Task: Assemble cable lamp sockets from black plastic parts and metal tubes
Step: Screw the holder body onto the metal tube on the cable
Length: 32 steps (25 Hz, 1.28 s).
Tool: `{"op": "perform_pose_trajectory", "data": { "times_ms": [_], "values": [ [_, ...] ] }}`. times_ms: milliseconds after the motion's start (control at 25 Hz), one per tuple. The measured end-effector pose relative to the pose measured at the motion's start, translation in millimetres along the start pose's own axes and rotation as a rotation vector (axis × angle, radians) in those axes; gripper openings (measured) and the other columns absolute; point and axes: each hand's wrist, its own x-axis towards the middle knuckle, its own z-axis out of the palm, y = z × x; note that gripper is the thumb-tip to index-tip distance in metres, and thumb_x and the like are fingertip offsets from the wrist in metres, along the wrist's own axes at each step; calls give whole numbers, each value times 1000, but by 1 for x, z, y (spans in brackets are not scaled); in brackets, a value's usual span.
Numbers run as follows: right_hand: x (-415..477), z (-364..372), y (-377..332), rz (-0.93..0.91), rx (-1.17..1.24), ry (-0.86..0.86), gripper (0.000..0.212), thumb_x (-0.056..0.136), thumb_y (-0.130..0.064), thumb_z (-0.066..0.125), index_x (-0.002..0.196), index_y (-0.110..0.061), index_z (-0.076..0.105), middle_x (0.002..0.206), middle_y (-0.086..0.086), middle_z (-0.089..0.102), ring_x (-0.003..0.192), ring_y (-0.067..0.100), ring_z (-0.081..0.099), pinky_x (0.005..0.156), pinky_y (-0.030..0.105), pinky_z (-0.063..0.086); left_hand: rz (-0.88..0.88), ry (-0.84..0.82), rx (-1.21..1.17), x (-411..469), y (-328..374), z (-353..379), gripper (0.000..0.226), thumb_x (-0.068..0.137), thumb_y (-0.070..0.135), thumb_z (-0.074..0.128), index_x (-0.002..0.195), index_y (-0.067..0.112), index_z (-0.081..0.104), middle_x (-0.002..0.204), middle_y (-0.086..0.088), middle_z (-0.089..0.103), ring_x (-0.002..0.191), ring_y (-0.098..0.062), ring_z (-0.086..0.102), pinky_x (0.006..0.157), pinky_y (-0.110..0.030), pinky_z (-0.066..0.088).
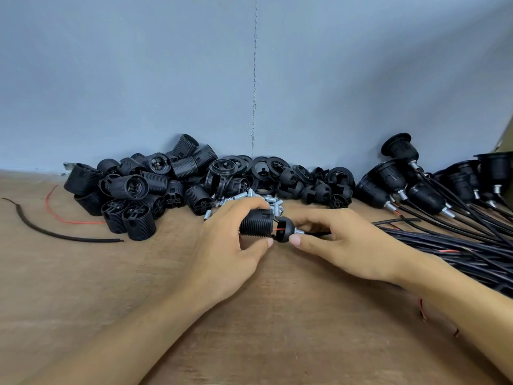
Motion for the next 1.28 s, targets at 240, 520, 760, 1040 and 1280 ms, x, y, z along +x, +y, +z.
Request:
{"op": "perform_pose_trajectory", "data": {
  "times_ms": [240, 520, 760, 1040, 1280],
  "values": [
    [-3, 10, 0, -15, 13, 208, 15, 91, -33, 72, 105, -30, 74, 93, -20, 72, 94, -1, 65, 80, 20, 51, 5, 25, -51, 1, -1, 1, 53, 76, 23, 83, 125, 36, 68, 115, 22, 67, 110, 1, 61, 95, -34, 53],
    [-5, 19, 0, -73, -47, 241, 18, 94, -39, 65, 101, -24, 72, 90, -8, 72, 85, 10, 65, 74, 30, 50, -21, -150, 62, -2, 2, 1, 61, 65, 62, 75, 121, 52, 53, 114, 23, 51, 110, 9, 48, 86, 0, 32],
    [-7, 26, -6, -121, -77, 281, 12, 91, -34, 72, 86, -23, 70, 74, -9, 64, 75, 9, 58, 63, 15, 41, -23, -197, 58, -2, 4, 0, 55, 61, 71, 71, 107, 47, 55, 107, 18, 49, 104, 7, 49, 82, -2, 35],
    [-8, 32, -10, -71, 21, 289, 9, 91, -39, 71, 88, -31, 70, 81, -13, 70, 79, 8, 63, 72, 27, 48, -19, -177, 54, -4, 3, 3, 34, 64, 62, 58, 95, 52, 46, 100, 23, 47, 97, 5, 48, 76, -5, 35],
    [-8, 35, -14, -79, 56, 331, 4, 90, -39, 70, 92, -36, 71, 85, -15, 71, 82, 8, 65, 73, 28, 49, -58, -119, 6, -4, 5, 4, 39, 63, 60, 56, 101, 52, 46, 100, 23, 50, 97, 0, 52, 76, -15, 41]
  ]
}}
